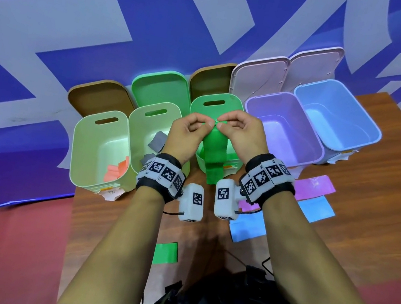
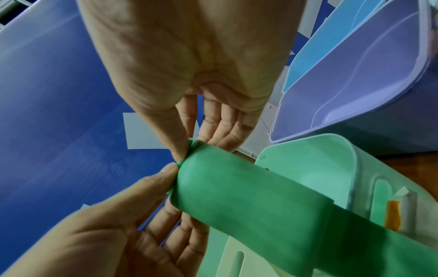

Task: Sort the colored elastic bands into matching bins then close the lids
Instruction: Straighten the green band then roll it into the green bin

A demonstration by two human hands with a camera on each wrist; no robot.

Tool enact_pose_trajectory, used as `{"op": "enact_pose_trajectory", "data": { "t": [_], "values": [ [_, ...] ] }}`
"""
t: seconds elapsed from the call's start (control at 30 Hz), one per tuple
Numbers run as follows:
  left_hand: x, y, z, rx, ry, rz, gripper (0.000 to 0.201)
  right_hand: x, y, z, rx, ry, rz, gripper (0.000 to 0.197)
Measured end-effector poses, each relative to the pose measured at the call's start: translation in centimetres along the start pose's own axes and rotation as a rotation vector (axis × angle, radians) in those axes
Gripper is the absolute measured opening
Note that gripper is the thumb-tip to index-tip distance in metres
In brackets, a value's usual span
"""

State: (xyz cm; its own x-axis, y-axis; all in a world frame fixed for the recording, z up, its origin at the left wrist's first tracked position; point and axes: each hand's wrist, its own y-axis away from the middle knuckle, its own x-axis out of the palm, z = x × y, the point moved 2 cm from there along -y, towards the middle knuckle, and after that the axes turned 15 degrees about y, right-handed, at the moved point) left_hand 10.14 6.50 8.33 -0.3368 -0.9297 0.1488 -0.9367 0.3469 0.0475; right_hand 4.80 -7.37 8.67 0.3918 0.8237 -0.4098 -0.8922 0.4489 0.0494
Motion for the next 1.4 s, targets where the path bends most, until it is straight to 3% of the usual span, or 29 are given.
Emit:
{"op": "enact_pose_trajectory", "data": {
  "t": [1.4],
  "values": [
    [0.2, -0.4, -0.7, 0.026, -0.003, 0.012, 0.009, 0.3, 0.0, 0.8, 0.009, 0.179, 0.034, 0.012]
  ]
}}
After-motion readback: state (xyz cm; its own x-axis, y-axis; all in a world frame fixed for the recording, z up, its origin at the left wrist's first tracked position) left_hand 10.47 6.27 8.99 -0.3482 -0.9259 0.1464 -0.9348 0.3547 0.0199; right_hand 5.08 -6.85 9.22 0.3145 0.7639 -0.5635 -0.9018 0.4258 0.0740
